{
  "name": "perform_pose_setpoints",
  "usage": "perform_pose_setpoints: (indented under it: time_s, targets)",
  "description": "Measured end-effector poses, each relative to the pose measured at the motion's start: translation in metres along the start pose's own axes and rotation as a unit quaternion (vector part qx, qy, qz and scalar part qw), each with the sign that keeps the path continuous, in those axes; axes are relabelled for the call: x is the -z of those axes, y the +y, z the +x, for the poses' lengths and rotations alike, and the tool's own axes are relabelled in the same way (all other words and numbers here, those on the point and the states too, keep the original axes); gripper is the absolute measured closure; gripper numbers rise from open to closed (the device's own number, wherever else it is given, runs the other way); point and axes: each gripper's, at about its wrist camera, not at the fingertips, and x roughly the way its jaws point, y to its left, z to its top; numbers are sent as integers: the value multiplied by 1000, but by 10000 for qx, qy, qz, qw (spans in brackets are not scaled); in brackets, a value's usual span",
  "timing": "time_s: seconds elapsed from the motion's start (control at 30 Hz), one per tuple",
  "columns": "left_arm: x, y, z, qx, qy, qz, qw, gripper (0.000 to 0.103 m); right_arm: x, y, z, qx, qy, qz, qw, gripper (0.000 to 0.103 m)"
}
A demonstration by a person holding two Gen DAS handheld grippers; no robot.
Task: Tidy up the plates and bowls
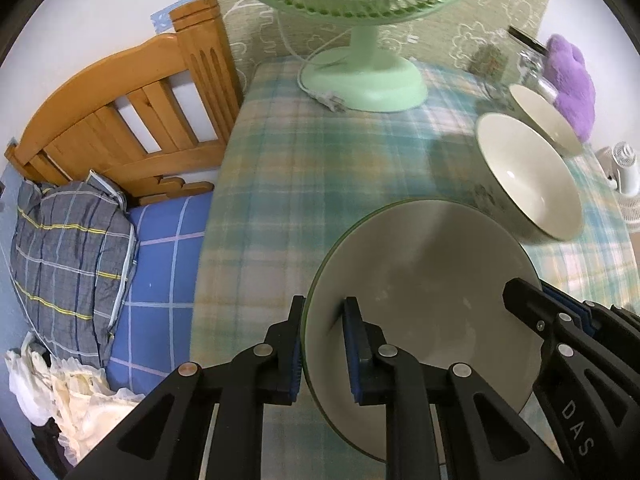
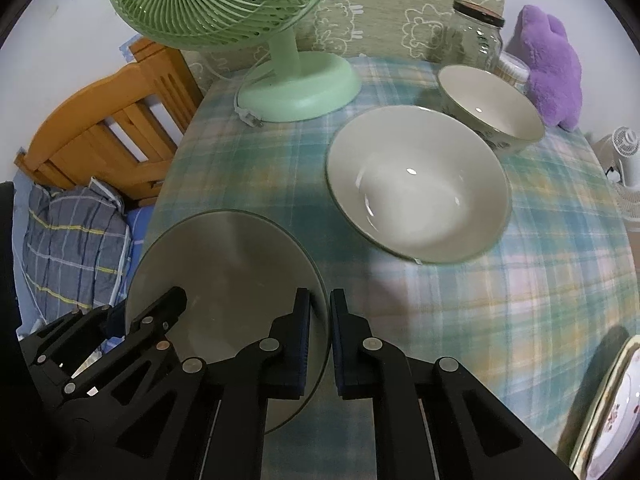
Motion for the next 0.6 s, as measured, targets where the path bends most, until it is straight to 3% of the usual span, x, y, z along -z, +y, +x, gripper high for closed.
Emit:
perform_pose_setpoints:
  time_s: [0.6]
  targets:
    - [50, -83, -47, 58, -57, 280, 9996, 88, 59, -73, -55, 127, 69, 105, 9998, 91]
